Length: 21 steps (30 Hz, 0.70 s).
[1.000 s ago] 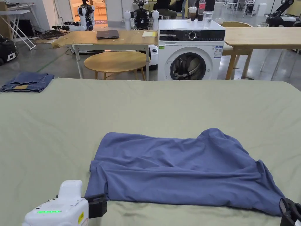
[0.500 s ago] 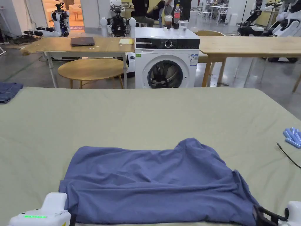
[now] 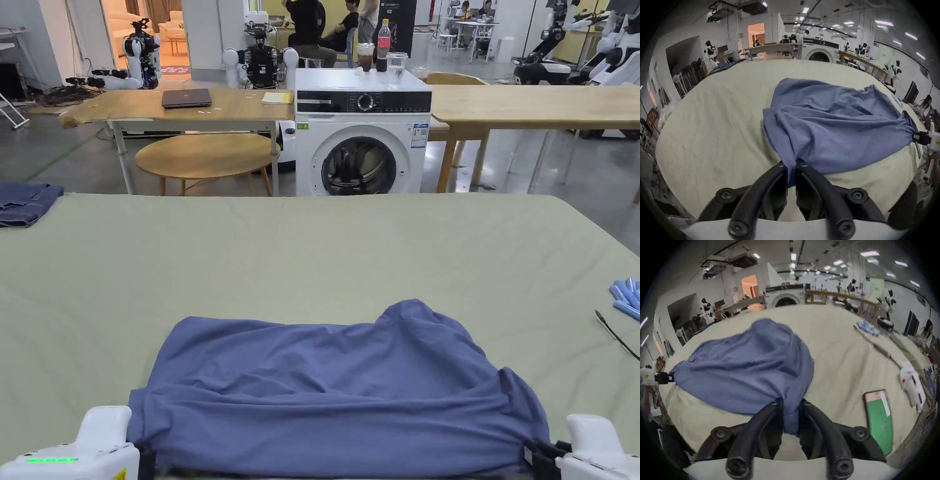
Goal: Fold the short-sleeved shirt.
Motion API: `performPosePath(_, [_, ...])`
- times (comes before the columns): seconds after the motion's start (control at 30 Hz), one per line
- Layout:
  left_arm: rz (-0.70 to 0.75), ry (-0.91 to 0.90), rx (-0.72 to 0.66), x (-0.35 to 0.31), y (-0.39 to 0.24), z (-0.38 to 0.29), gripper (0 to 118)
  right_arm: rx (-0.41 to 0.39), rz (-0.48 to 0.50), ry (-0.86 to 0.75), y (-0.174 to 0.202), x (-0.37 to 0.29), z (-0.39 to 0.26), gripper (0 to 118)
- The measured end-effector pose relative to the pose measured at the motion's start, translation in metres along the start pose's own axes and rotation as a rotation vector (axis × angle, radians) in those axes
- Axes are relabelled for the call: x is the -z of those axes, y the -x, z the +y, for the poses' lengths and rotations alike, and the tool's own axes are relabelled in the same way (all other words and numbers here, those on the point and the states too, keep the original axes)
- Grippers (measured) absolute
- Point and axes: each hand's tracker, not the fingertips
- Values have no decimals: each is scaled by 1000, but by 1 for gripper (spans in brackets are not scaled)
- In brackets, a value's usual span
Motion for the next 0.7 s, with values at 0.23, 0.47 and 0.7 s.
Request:
performPosePath(0.23, [-40,-94,-7,-85,11,-3,2,-106,-1,-107,13,-103,5,15])
performPosePath(0.47, [-76,4,-81,-92,22,-76,2,-19,-27,55,4,-98,-60,16])
performPosePath(0.7, [-3,-27,-107,-85,19,-97,47,47,-66,91,5,-81,-77,61])
